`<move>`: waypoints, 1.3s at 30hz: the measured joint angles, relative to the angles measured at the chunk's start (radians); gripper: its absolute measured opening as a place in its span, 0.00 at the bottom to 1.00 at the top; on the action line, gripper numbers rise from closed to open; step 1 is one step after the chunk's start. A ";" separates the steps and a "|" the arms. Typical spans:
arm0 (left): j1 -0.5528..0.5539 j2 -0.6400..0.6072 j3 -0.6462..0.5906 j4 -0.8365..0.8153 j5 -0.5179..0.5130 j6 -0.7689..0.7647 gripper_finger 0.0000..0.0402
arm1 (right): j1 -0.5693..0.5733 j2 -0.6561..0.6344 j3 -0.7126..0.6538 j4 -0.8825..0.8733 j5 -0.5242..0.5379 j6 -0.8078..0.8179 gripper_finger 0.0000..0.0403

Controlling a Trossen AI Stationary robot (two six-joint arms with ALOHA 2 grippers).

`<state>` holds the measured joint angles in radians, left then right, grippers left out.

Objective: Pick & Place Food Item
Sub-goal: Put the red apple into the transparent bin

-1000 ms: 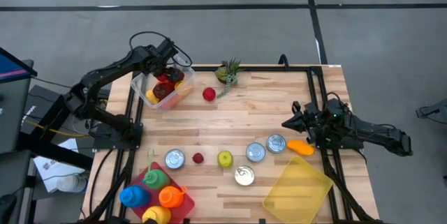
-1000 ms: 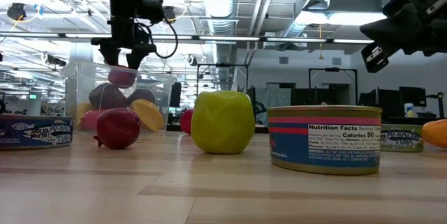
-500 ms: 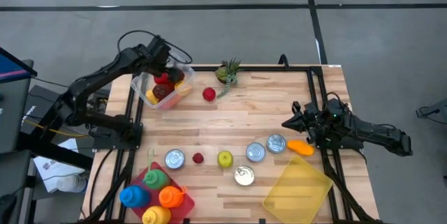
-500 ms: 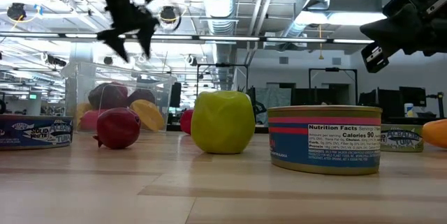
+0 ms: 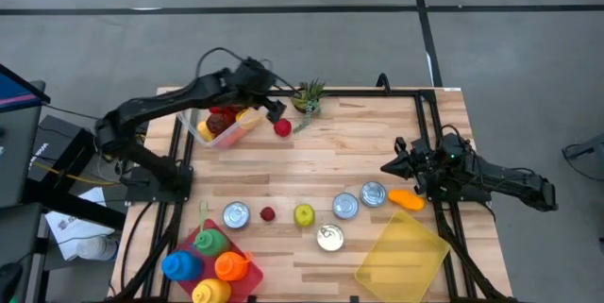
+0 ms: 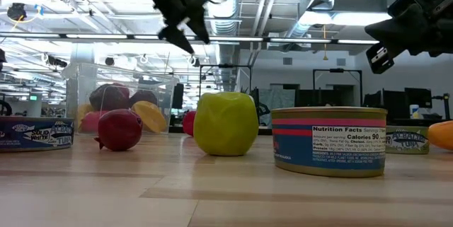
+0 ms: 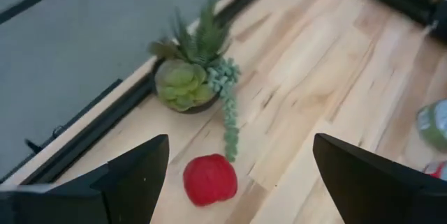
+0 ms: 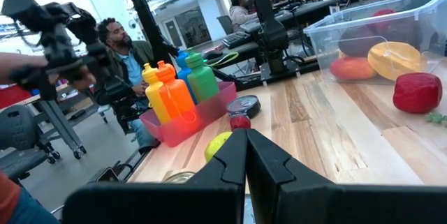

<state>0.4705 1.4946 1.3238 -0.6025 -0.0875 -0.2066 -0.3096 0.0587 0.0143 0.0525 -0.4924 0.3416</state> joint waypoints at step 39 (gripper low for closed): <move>-0.035 0.515 0.133 -0.177 -0.114 0.331 0.82 | 0.000 0.000 0.000 0.000 0.000 0.018 0.00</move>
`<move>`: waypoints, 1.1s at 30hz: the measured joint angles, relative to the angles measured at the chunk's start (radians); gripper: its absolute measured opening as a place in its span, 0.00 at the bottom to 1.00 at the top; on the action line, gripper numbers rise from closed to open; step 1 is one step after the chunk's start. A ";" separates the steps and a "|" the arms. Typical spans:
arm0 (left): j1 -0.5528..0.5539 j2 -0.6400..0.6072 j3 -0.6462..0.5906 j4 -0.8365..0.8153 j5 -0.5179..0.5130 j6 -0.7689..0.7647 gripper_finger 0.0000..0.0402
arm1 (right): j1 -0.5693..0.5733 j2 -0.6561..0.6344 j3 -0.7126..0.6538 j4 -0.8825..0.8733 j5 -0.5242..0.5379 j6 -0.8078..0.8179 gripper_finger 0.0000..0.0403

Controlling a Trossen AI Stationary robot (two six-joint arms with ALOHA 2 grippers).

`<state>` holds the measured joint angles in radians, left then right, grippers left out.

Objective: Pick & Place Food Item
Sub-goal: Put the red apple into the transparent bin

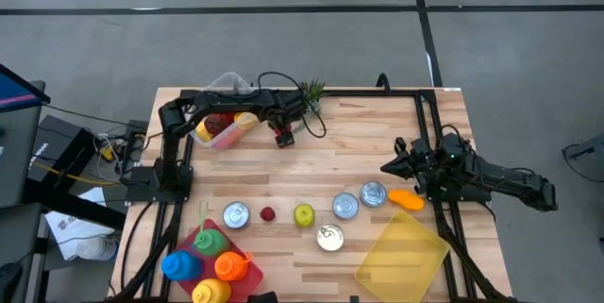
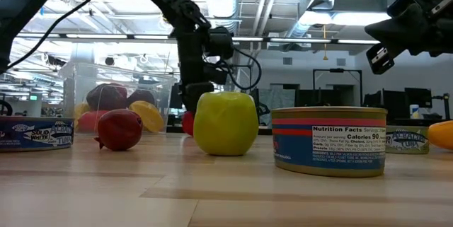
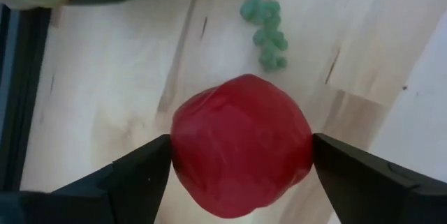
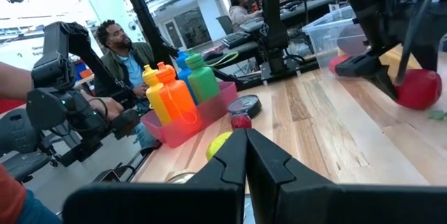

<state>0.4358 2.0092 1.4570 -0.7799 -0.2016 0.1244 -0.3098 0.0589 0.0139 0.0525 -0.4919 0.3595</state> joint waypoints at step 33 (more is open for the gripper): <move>-0.262 -0.778 0.003 0.338 0.458 -0.745 0.69 | 0.000 0.003 0.000 0.000 0.000 0.000 0.00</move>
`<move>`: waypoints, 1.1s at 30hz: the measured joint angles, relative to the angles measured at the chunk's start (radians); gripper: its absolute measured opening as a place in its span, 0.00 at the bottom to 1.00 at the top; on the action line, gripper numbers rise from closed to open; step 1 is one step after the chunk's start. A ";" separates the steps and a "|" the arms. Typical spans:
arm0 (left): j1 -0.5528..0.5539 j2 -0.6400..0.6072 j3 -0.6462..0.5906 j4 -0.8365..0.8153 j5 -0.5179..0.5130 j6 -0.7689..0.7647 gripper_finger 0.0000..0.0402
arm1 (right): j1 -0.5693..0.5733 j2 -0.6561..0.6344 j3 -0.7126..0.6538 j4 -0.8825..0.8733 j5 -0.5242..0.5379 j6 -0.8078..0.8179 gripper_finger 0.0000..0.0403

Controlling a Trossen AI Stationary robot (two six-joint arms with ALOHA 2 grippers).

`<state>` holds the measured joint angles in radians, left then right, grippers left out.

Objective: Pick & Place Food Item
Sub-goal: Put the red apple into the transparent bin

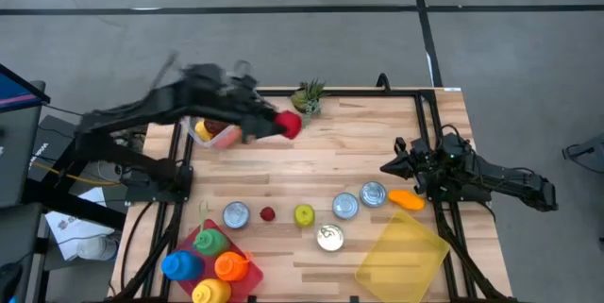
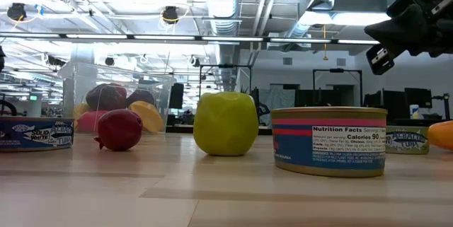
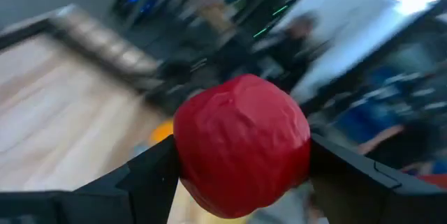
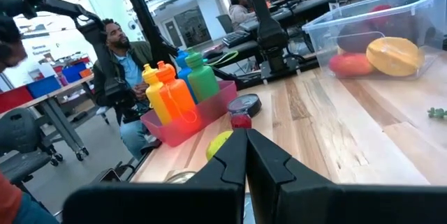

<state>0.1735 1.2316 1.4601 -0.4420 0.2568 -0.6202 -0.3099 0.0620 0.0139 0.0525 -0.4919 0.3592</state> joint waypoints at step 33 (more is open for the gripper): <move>0.013 -0.182 -0.078 -1.118 -0.922 -0.426 0.69 | 0.000 0.049 0.000 0.000 0.004 0.000 0.00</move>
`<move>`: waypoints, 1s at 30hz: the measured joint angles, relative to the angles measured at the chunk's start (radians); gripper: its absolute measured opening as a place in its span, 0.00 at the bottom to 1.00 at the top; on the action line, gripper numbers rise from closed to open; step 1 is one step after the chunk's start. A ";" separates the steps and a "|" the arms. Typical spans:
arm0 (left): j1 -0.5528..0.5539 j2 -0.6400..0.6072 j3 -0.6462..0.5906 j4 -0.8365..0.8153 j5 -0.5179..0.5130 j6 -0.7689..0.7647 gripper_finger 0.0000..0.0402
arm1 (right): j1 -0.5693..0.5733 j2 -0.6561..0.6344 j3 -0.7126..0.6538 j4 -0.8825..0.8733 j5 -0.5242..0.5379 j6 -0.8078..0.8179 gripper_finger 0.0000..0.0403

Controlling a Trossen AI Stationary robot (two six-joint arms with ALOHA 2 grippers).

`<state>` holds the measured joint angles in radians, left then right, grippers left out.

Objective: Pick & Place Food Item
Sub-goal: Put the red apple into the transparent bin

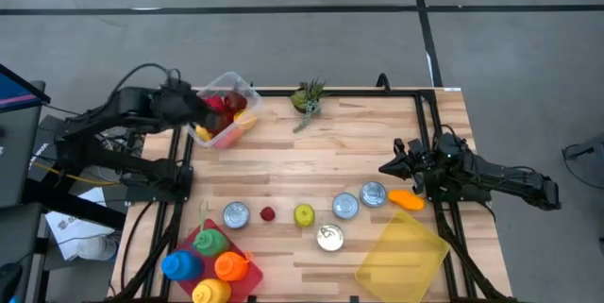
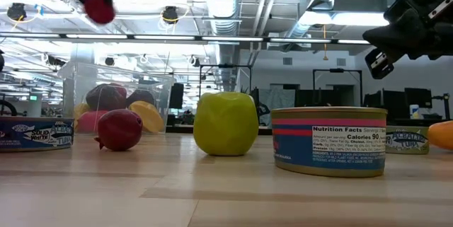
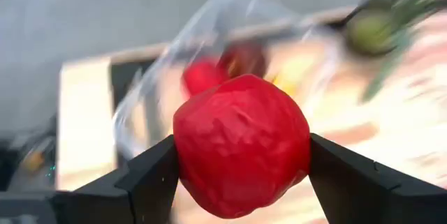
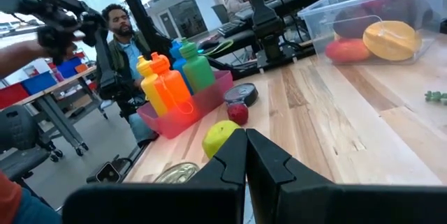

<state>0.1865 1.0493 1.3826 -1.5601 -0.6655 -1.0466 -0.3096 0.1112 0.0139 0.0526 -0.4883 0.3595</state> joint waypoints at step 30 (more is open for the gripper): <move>0.569 0.209 -0.285 0.278 0.253 0.361 0.69 | 0.000 0.000 0.000 0.000 0.022 0.001 0.00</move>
<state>0.7554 1.2585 1.0981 -1.2819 -0.4130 -0.6857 -0.3096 0.1112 0.0139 0.0525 -0.4664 0.3602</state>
